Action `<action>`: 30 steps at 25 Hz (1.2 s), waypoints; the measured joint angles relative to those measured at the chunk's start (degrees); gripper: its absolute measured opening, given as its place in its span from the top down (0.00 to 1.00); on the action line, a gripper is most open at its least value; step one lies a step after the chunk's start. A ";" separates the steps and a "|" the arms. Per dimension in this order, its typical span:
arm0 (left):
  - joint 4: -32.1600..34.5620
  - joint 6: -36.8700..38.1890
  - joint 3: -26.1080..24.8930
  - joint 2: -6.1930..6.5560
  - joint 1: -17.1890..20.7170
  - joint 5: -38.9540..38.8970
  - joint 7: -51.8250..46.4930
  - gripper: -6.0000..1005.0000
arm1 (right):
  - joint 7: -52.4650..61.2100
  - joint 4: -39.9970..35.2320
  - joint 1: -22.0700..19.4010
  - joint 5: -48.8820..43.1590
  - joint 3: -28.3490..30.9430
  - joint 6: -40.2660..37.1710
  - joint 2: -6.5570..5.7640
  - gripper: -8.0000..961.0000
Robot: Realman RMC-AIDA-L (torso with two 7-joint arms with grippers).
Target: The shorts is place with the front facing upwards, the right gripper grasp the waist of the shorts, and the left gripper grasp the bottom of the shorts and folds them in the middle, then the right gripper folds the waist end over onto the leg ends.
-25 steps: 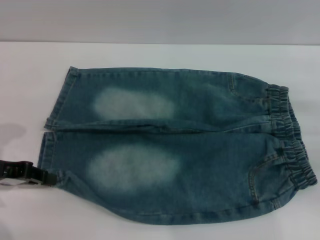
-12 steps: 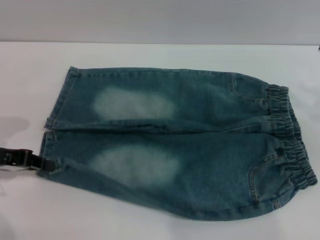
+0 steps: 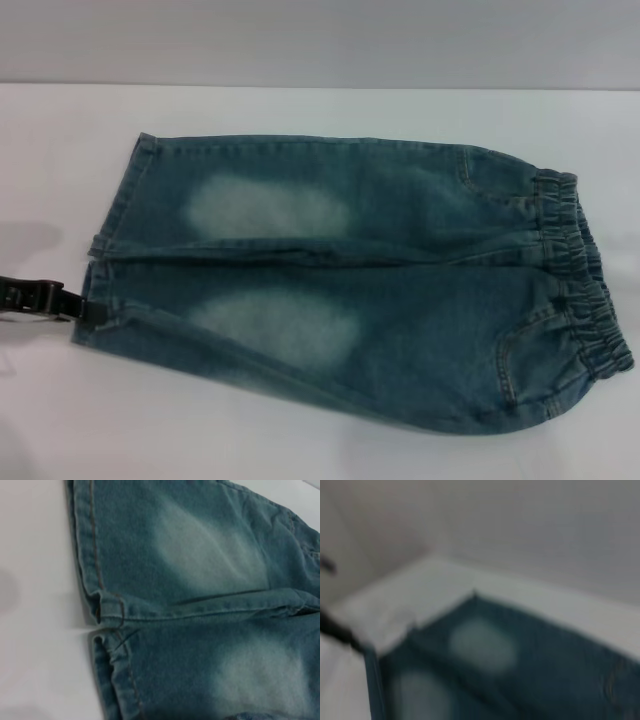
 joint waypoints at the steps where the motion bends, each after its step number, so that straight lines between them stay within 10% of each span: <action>1: -0.06 0.14 0.21 0.00 -0.20 0.00 0.01 0.96 | 0.11 0.03 0.95 -3.01 -0.07 -0.75 -0.19 0.42; 7: -0.40 0.05 1.27 0.00 -0.69 0.00 0.01 0.96 | 0.37 3.14 6.28 -17.12 -0.20 -4.24 -0.75 0.42; 30: -0.83 -1.09 0.99 -0.45 -1.08 -0.01 0.54 0.96 | -2.76 4.66 8.82 -32.40 -15.71 4.40 4.53 0.42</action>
